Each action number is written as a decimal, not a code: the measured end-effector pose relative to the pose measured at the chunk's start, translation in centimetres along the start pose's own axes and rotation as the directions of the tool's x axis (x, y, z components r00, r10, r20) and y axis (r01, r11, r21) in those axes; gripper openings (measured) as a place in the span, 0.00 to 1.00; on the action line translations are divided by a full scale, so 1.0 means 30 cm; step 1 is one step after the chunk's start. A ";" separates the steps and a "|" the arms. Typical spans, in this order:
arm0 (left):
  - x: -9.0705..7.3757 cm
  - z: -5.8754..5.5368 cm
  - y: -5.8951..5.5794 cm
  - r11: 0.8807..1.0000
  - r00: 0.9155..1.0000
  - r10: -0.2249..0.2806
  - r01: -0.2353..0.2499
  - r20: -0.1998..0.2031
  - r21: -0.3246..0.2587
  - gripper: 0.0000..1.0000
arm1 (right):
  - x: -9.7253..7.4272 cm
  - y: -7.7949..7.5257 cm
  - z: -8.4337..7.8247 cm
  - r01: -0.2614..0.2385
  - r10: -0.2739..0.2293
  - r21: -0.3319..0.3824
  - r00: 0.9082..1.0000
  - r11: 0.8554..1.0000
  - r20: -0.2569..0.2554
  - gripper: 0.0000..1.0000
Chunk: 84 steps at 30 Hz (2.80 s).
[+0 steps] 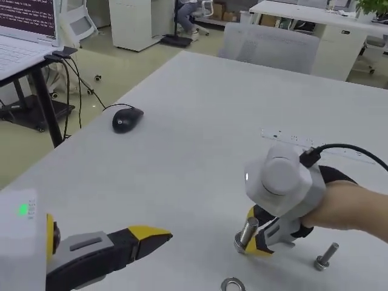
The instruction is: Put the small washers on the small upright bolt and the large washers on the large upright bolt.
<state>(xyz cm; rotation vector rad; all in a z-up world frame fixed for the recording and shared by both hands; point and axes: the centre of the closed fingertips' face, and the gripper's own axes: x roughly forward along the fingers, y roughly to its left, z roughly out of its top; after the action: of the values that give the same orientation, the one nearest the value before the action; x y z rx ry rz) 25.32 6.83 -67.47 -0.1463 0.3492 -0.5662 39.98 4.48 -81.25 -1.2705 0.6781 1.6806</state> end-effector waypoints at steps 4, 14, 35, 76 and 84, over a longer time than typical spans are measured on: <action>-0.001 -0.002 -0.001 1.000 1.000 0.001 -0.001 -0.003 0.002 0.62 | -0.003 0.003 -0.019 -0.002 0.002 0.007 1.000 1.000 -0.008 0.25; -0.008 0.017 -0.026 1.000 1.000 -0.009 0.009 0.008 0.022 0.62 | -0.055 0.012 -0.048 0.033 -0.033 0.030 0.999 0.999 -0.013 0.25; -0.054 0.041 -0.091 0.998 0.999 -0.010 0.008 0.038 0.054 0.62 | -0.081 0.142 -0.011 0.026 -0.026 0.007 1.000 1.000 -0.008 0.25; -0.038 0.048 -0.058 0.999 0.999 -0.001 -0.001 0.048 0.045 0.62 | 0.051 0.253 0.090 -0.097 0.098 -0.032 0.995 0.995 0.032 0.31; -0.021 0.045 -0.062 0.999 0.999 -0.009 0.007 0.041 0.047 0.62 | 0.051 0.258 0.085 -0.104 0.106 -0.047 0.994 0.993 0.027 0.25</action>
<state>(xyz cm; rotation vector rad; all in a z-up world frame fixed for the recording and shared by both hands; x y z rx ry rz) 24.38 5.67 -65.59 -0.1146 0.2951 -0.5776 31.83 3.63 -82.54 -1.2580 0.7032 1.8062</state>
